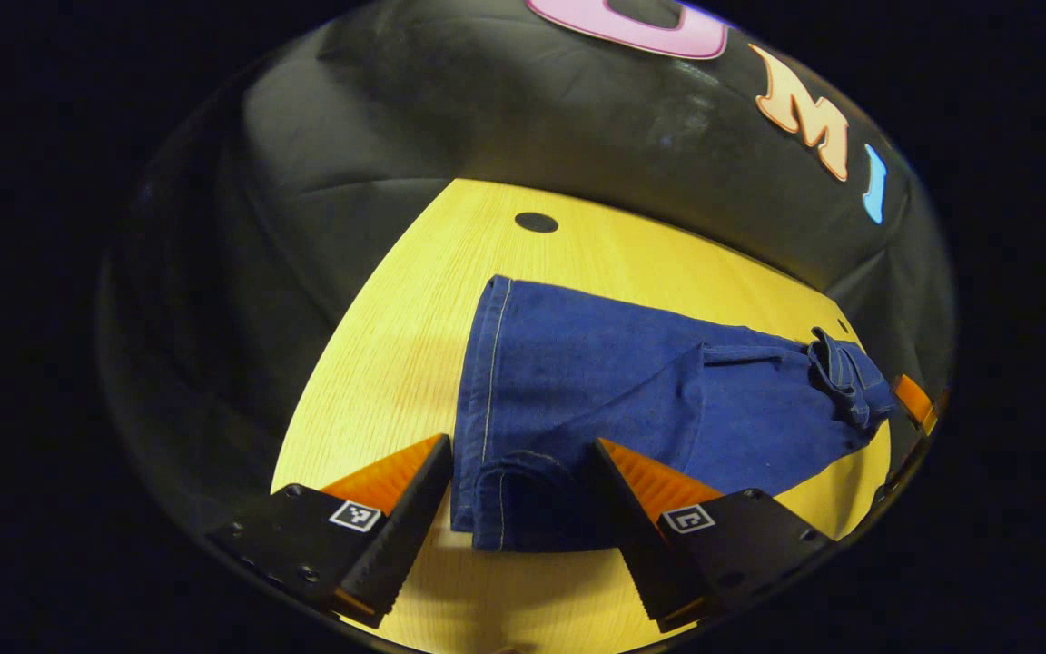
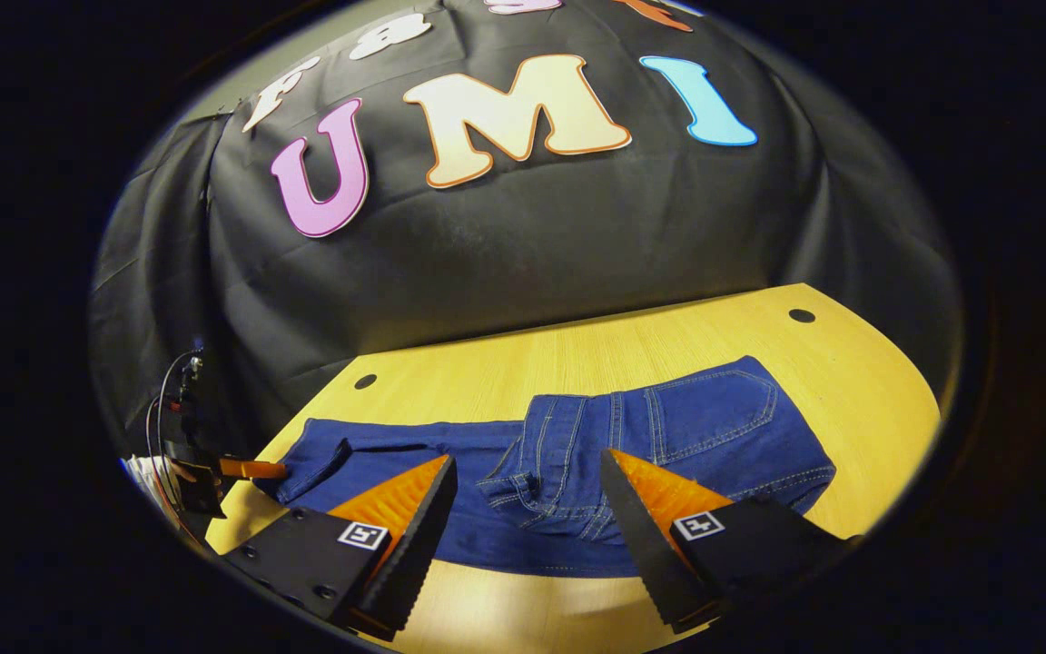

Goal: Grasp the waist and the cuffs of the jeans and fold them to make the two legs overlap; first hold the waist and fold one-third of the jeans toward the cuffs, then hold the cuffs and fold the remaining one-third in the same direction to finish folding.

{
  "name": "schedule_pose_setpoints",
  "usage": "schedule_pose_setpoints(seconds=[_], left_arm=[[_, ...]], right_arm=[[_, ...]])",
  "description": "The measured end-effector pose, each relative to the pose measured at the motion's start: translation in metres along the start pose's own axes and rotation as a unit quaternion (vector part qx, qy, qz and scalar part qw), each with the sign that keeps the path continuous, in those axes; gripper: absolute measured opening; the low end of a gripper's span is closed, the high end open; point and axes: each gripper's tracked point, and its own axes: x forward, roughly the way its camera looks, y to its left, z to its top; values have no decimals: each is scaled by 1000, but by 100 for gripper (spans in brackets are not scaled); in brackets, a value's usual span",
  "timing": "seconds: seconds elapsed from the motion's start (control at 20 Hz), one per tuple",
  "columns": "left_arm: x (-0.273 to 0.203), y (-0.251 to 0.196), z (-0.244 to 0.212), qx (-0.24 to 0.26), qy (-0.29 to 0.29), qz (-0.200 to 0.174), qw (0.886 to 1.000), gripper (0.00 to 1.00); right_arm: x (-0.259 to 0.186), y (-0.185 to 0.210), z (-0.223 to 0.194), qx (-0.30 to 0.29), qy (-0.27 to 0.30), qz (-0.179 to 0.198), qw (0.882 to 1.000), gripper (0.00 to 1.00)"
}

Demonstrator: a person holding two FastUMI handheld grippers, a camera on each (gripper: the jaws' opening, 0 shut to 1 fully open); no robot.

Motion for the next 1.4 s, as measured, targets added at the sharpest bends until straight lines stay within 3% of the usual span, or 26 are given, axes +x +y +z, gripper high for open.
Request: schedule_pose_setpoints(seconds=[0.05,0.15,0.3,0.35,0.55,0.75,0.8,0.85,1.4], left_arm=[[-2,3,1,14,2,13,1000,95],[6,1,2,38,-8,16,999,60],[4,-7,4,31,-2,6,999,7],[3,-7,4,24,5,12,1000,1],[-23,-40,35,5,-31,-11,999,0],[-56,-116,74,-4,-64,-68,996,0],[-63,-135,80,6,-69,-77,995,0],[-67,-152,87,17,-76,-83,994,0],[-74,-357,122,23,-114,-181,977,0]], right_arm=[[-2,-1,-1,-3,0,-2,1000,98],[-5,-2,0,-9,-3,-2,1000,98],[-9,-2,7,-14,-10,4,1000,98],[-11,-2,11,-14,-14,8,1000,98],[-27,-6,31,-25,-38,23,999,98],[-59,-12,51,-31,-53,52,997,98],[-65,-17,57,-27,-57,56,996,93],[-72,-22,62,-23,-61,60,996,98],[-119,-115,100,-8,-73,63,995,98]])
